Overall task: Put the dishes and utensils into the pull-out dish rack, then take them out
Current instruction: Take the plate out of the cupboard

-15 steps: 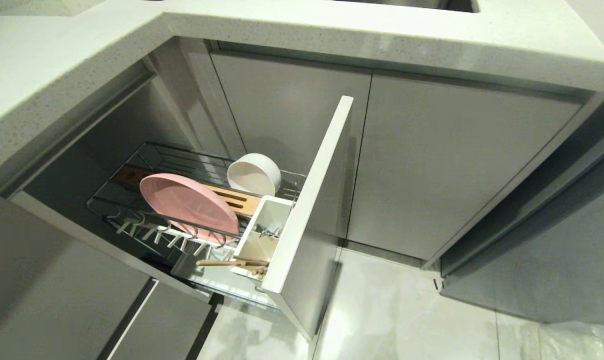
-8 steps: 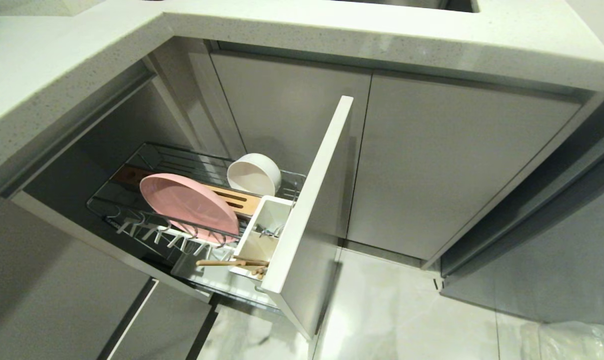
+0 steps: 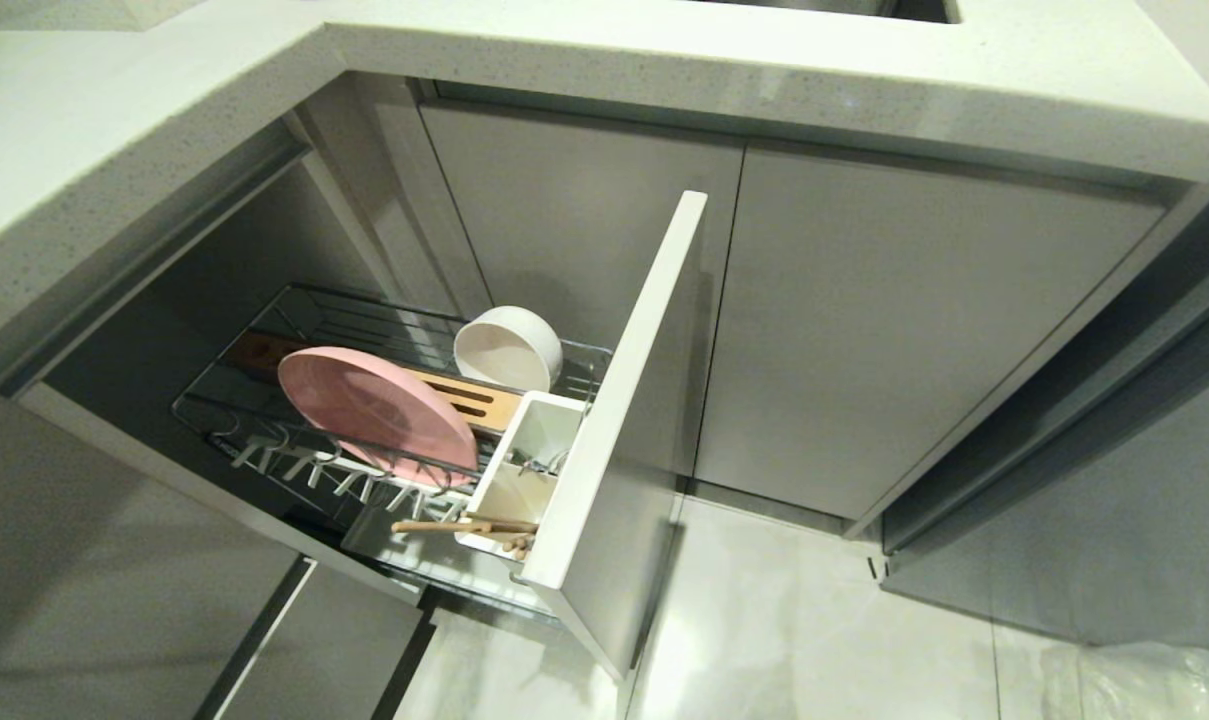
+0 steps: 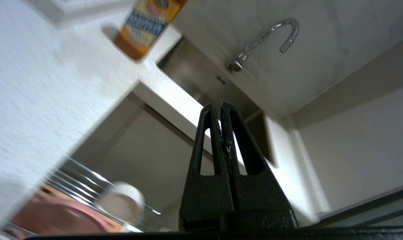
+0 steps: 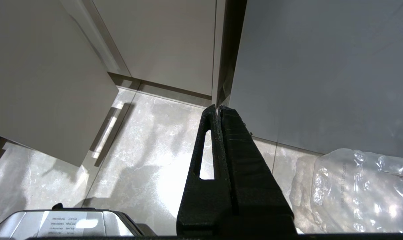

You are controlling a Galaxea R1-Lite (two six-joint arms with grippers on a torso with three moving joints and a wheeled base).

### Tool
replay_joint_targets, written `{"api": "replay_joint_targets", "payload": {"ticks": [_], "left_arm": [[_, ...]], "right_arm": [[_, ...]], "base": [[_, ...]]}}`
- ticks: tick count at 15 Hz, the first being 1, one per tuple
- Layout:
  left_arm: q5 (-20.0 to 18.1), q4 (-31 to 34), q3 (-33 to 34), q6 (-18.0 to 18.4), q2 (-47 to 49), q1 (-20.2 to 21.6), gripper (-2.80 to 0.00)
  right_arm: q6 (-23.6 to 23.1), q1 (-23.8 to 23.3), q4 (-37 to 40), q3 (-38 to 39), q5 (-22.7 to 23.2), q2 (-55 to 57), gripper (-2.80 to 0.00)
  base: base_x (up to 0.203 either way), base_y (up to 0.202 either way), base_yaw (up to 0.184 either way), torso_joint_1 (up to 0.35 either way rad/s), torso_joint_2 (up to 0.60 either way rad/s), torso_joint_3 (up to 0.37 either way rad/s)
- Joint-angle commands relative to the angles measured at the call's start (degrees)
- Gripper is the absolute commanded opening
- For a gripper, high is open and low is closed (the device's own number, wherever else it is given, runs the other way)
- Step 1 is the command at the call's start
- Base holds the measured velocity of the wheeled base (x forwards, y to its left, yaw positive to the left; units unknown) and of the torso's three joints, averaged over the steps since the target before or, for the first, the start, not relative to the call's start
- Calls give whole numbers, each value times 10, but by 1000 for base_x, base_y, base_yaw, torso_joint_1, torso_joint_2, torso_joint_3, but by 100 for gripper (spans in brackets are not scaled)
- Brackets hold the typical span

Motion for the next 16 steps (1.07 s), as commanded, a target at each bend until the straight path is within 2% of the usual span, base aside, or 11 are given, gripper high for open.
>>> {"api": "replay_joint_targets", "payload": {"ticks": [1,3,6,8,10,12,14,16], "left_arm": [[0,61,-67,-61,82,-18,-280],[3,155,-117,-124,122,-74,-280],[50,216,-136,-168,170,-142,-280],[113,245,-137,-187,199,-209,-280],[209,262,-136,-218,235,-290,-280],[310,268,-135,-252,281,-351,-280],[376,273,-134,-282,318,-369,-280],[403,305,-133,-305,346,-377,-280]], "right_arm": [[0,0,0,0,0,0,-280],[0,0,0,0,0,0,-280],[0,0,0,0,0,0,-280],[0,0,0,0,0,0,-280],[0,0,0,0,0,0,-280],[0,0,0,0,0,0,-280],[0,0,0,0,0,0,-280],[0,0,0,0,0,0,-280]], "base": [[0,0,0,0,0,0],[0,0,0,0,0,0],[0,0,0,0,0,0],[0,0,0,0,0,0],[0,0,0,0,0,0],[0,0,0,0,0,0],[0,0,0,0,0,0],[0,0,0,0,0,0]]}}
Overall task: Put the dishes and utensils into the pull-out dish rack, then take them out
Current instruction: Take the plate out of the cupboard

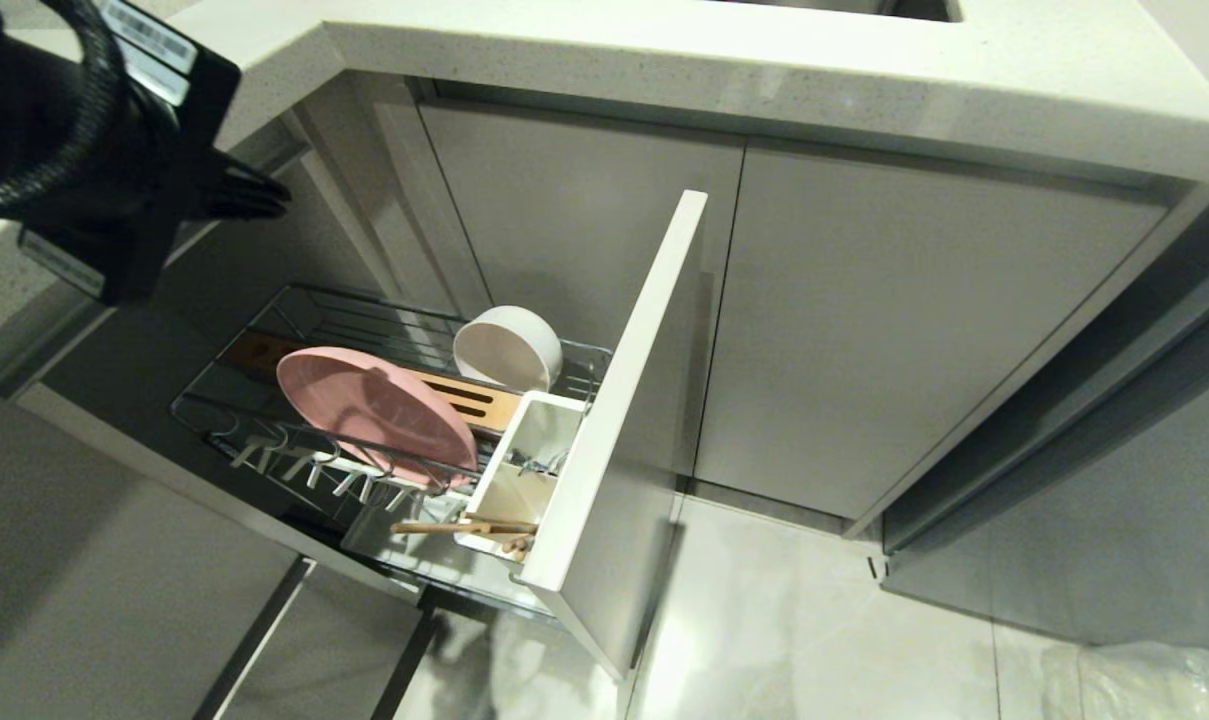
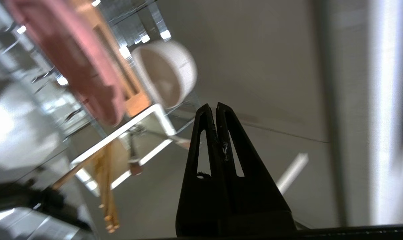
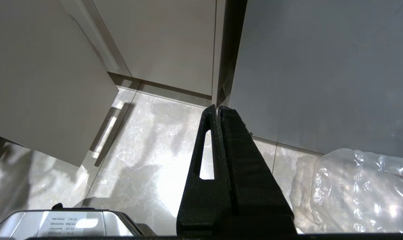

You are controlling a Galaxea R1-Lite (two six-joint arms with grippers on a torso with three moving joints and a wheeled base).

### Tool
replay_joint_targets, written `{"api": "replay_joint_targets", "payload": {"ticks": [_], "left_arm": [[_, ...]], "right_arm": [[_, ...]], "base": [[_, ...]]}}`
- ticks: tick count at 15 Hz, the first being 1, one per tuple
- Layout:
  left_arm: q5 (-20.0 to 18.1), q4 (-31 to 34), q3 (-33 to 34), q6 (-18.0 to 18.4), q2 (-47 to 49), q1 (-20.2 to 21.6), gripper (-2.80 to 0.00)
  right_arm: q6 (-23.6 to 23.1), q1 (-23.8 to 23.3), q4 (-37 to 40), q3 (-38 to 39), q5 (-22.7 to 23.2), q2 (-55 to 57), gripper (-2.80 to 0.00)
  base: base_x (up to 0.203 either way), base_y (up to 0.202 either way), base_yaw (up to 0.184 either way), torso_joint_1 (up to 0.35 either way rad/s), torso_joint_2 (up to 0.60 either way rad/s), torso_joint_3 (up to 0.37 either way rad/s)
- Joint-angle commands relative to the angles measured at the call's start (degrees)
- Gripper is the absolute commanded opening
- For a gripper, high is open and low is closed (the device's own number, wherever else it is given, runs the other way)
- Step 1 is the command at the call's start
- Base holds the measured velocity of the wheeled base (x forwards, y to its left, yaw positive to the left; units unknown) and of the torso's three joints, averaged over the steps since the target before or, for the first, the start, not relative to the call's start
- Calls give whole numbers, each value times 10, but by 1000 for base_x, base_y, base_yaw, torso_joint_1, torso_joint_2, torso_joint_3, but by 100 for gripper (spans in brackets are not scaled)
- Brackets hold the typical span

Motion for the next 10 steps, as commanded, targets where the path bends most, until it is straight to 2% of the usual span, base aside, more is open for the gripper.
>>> {"api": "replay_joint_targets", "payload": {"ticks": [1,7,10], "left_arm": [[6,17,-1,-27,36,-8,-280],[-5,34,18,-106,61,-11,-280],[-18,34,19,-121,72,-23,-280]], "right_arm": [[0,0,0,0,0,0,-280],[0,0,0,0,0,0,-280],[0,0,0,0,0,0,-280]], "base": [[0,0,0,0,0,0],[0,0,0,0,0,0],[0,0,0,0,0,0]]}}
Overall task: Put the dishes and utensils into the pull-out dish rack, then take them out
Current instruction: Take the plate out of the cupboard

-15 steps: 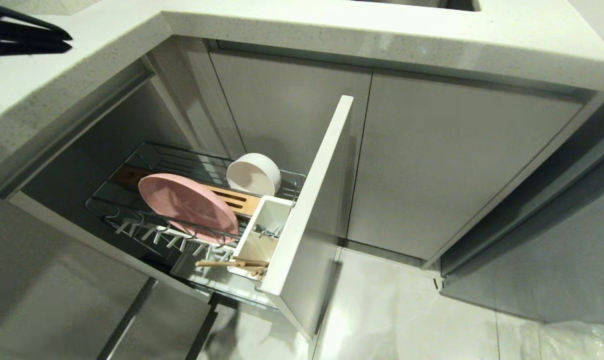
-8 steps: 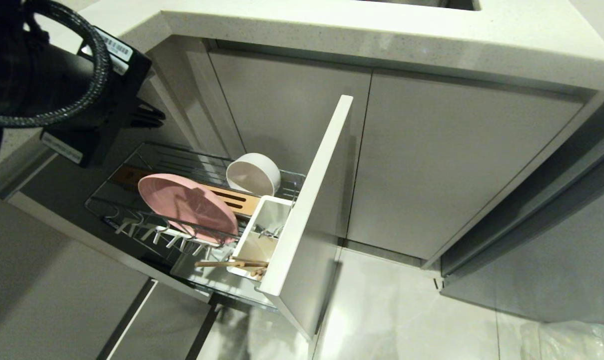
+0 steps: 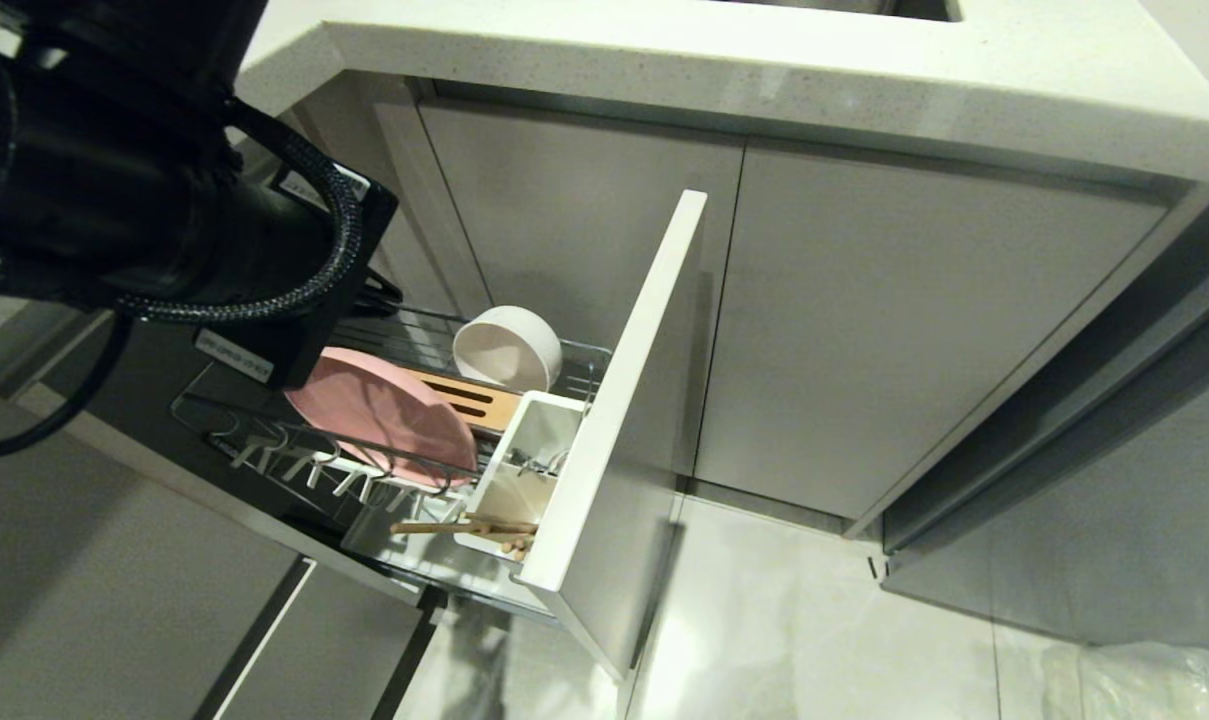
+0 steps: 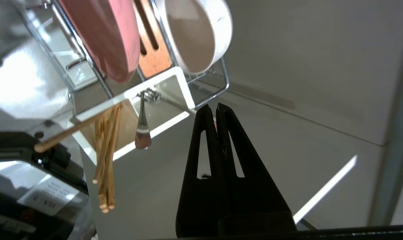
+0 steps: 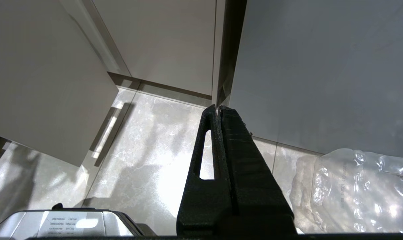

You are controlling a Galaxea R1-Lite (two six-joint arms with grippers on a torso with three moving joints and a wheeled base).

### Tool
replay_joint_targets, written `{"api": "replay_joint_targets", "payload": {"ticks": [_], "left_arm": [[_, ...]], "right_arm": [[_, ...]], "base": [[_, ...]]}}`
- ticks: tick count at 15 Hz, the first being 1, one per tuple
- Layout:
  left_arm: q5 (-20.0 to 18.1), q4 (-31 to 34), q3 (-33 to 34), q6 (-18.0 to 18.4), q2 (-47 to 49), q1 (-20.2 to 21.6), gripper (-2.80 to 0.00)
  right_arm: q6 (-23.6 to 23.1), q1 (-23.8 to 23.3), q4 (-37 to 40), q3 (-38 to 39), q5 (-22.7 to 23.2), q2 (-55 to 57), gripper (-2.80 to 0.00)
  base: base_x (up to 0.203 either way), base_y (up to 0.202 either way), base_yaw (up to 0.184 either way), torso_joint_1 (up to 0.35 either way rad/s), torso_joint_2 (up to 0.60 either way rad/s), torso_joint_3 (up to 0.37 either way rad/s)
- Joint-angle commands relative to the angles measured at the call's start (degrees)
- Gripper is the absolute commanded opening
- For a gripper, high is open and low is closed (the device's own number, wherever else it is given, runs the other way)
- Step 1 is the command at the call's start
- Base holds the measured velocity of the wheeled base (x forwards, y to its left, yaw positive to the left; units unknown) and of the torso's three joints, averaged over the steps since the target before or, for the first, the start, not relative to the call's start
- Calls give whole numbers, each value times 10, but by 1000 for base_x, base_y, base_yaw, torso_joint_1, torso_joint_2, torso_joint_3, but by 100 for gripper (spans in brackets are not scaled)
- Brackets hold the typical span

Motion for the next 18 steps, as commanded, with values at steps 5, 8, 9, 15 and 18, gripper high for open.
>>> {"api": "replay_joint_targets", "payload": {"ticks": [5,8,9,15,18], "left_arm": [[3,4,22,-25,4,1,-280],[1,2,22,-33,9,0,-280],[0,2,22,-33,10,0,-280],[1,23,55,-32,10,26,0],[-4,29,72,-32,14,57,0]], "right_arm": [[0,0,0,0,0,0,-280],[0,0,0,0,0,0,-280],[0,0,0,0,0,0,-280],[0,0,0,0,0,0,-280],[0,0,0,0,0,0,-280]], "base": [[0,0,0,0,0,0],[0,0,0,0,0,0],[0,0,0,0,0,0],[0,0,0,0,0,0],[0,0,0,0,0,0]]}}
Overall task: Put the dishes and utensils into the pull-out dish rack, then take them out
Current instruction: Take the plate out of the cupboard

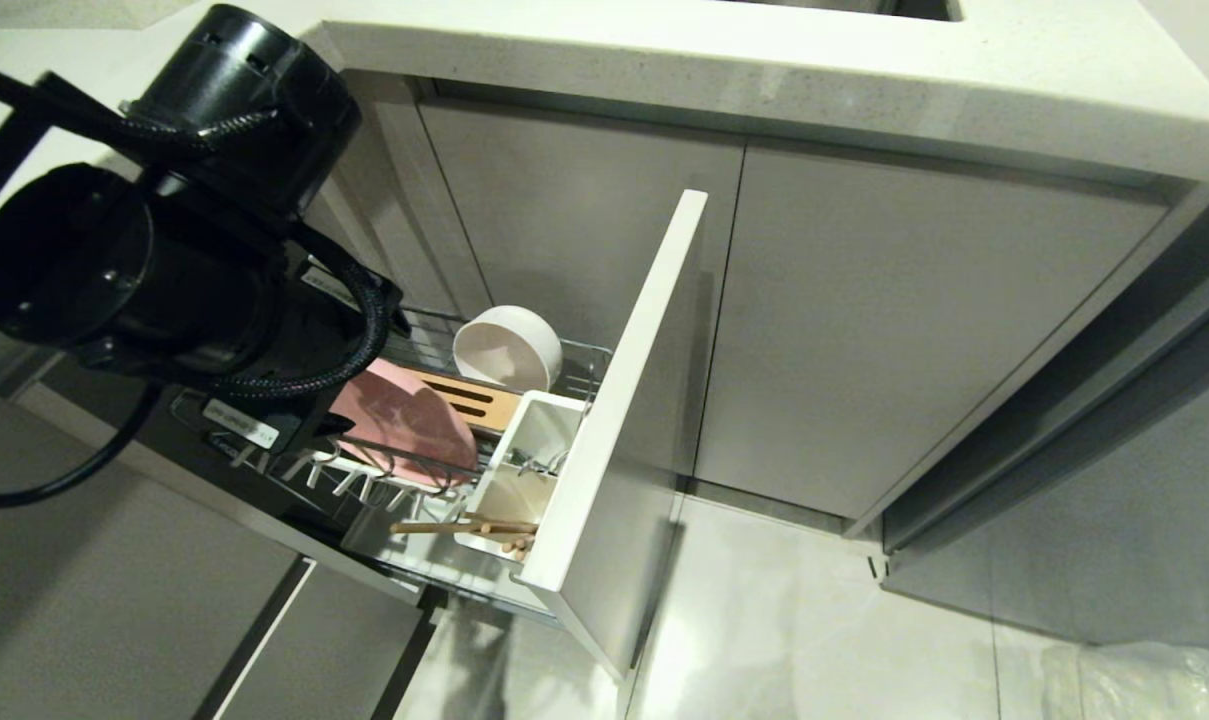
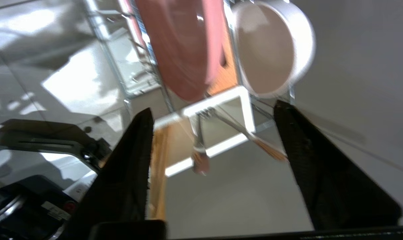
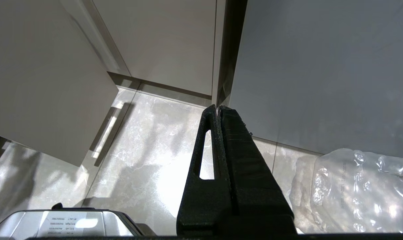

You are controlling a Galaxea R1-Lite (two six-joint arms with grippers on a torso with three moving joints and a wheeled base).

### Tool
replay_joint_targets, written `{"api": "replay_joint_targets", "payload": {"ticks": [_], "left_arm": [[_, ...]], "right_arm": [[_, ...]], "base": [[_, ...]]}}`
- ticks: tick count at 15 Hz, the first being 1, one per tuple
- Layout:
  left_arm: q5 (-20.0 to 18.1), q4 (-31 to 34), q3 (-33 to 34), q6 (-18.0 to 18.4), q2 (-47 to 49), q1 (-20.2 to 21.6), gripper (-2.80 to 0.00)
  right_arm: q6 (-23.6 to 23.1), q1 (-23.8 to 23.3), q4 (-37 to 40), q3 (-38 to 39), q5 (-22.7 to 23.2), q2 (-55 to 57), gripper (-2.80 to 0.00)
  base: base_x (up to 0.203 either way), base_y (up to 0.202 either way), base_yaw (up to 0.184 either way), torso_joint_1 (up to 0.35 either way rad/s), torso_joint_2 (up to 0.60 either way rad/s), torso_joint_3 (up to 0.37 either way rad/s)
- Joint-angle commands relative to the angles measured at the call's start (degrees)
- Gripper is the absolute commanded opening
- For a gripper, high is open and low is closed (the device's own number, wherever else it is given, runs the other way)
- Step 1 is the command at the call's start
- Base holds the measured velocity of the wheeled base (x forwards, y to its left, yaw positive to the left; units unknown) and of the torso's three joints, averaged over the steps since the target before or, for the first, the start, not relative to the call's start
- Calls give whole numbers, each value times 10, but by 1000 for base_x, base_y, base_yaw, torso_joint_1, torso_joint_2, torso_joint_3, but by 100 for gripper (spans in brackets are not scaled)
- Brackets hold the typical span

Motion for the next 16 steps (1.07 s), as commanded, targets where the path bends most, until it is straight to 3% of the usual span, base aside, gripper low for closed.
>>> {"api": "replay_joint_targets", "payload": {"ticks": [1,16], "left_arm": [[0,3,10,-5,4,18,0],[-18,-31,2,18,98,90,0]], "right_arm": [[0,0,0,0,0,0,-280],[0,0,0,0,0,0,-280]], "base": [[0,0,0,0,0,0],[0,0,0,0,0,0]]}}
